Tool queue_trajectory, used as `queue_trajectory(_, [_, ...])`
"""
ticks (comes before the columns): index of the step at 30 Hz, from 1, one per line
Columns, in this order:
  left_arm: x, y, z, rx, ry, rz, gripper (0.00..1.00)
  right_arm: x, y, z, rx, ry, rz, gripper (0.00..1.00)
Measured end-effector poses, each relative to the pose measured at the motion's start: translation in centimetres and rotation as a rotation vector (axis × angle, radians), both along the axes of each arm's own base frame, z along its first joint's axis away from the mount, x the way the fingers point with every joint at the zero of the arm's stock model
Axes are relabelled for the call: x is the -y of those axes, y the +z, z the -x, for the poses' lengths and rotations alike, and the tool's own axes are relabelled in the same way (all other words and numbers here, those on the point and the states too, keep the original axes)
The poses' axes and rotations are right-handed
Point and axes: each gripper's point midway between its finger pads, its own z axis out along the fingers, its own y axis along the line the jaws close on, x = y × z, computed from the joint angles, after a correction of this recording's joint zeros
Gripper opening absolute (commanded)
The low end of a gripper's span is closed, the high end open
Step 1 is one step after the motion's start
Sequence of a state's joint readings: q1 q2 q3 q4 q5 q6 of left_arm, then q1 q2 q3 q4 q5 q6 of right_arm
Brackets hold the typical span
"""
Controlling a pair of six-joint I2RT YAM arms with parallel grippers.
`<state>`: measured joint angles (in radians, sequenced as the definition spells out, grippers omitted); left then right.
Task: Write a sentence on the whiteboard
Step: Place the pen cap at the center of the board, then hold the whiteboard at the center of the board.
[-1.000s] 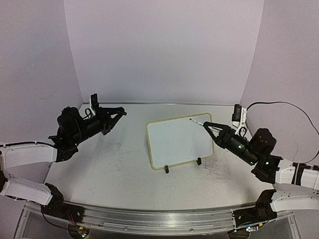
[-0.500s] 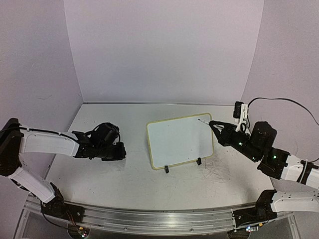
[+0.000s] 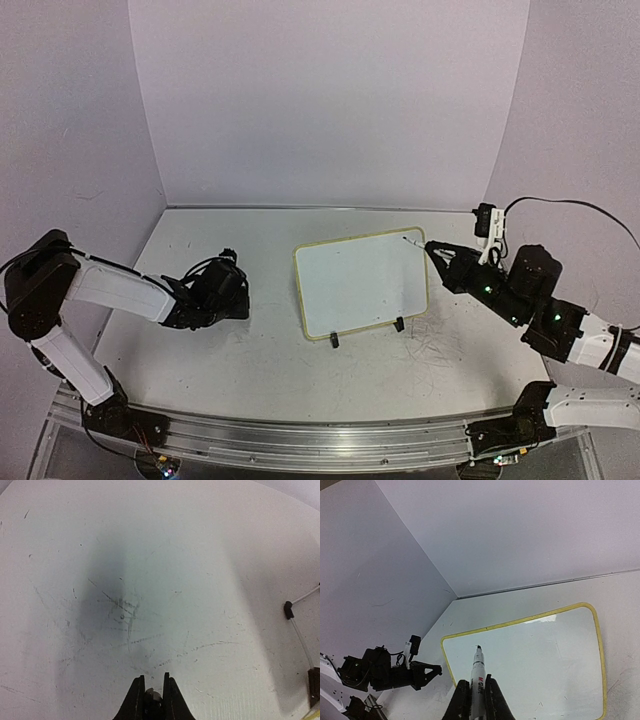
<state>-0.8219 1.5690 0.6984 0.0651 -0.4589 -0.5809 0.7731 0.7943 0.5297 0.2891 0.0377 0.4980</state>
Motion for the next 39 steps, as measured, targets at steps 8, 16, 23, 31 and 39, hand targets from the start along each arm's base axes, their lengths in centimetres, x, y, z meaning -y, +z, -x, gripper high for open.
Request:
queue_trajectory(8, [-0.5,-2.7,-0.5,-0.006,0.023,-0.067,0.14,-0.1,-0.5,-0.1,-0.014,0.000,0.014,0.00])
queue_trajectory(16, [-0.8,-3.3,-0.3,-0.007,0.030,-0.059,0.35,-0.3,-1.3,-0.3,-0.033,0.001,0.034,0.00])
queue_trajectory(23, [-1.1,-1.2,0.6,0.011,0.010,-0.019,0.55,-0.3,-1.1,-0.3,-0.027,0.001,0.039,0.00])
queue_trajectory(31, [0.2,6.2,0.8,0.080,-0.064,0.134,0.82,-0.2,-1.8,-0.6,-0.038,-0.010,0.089,0.00])
queue_trajectory(39, [0.4,11.1,-0.9,0.053,-0.210,0.309,0.99,0.0,-2.6,-1.0,-0.045,-0.029,0.183,0.00])
